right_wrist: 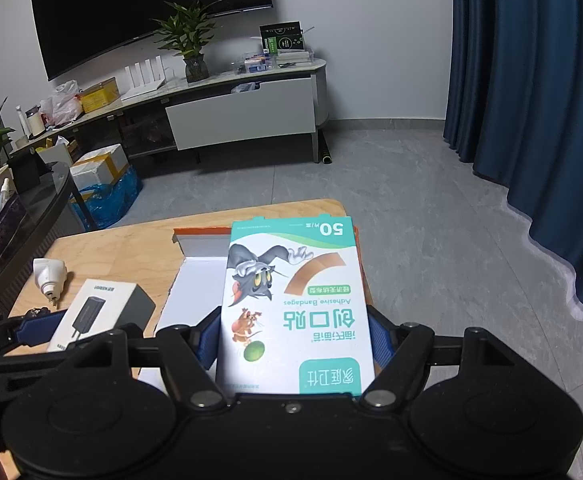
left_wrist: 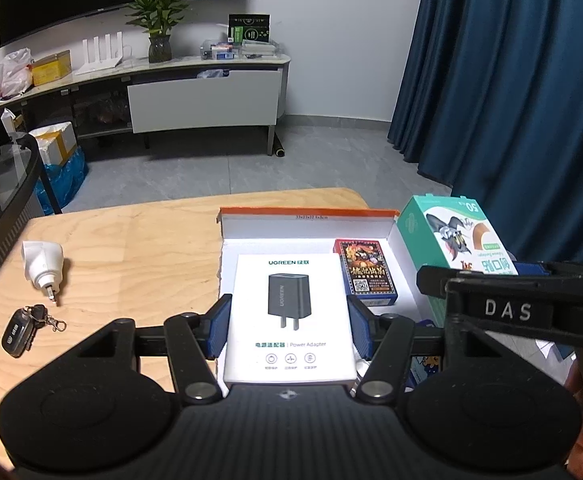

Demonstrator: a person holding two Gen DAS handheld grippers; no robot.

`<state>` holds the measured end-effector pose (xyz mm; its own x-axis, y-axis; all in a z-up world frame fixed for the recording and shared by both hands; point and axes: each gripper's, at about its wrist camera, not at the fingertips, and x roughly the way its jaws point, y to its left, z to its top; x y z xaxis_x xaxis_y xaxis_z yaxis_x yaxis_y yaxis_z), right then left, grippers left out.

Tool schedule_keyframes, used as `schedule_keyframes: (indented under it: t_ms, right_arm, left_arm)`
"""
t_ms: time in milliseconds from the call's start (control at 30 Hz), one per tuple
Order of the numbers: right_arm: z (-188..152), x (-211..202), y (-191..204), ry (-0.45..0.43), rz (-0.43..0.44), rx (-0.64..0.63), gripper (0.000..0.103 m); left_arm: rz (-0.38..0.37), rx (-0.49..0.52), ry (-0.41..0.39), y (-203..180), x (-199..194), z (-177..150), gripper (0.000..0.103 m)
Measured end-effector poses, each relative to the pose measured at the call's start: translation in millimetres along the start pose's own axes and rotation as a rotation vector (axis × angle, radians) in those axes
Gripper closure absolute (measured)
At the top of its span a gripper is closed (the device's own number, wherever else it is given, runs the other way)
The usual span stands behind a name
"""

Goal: Organize rigid objects
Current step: 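Hold both boxes above the white box, aligning them over free space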

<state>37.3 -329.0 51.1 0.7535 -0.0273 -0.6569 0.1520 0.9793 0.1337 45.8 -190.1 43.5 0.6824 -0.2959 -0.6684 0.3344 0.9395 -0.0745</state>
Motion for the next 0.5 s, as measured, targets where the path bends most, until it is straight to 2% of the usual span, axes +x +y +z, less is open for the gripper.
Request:
schedule_keyframes:
  t_ms: [500]
  right_arm:
    - [6.2, 22.4, -10.9, 0.051, 0.008, 0.032, 0.018]
  left_arm:
    - [-0.046, 0.006, 0.042, -8.9, 16.9, -1.7, 0.043]
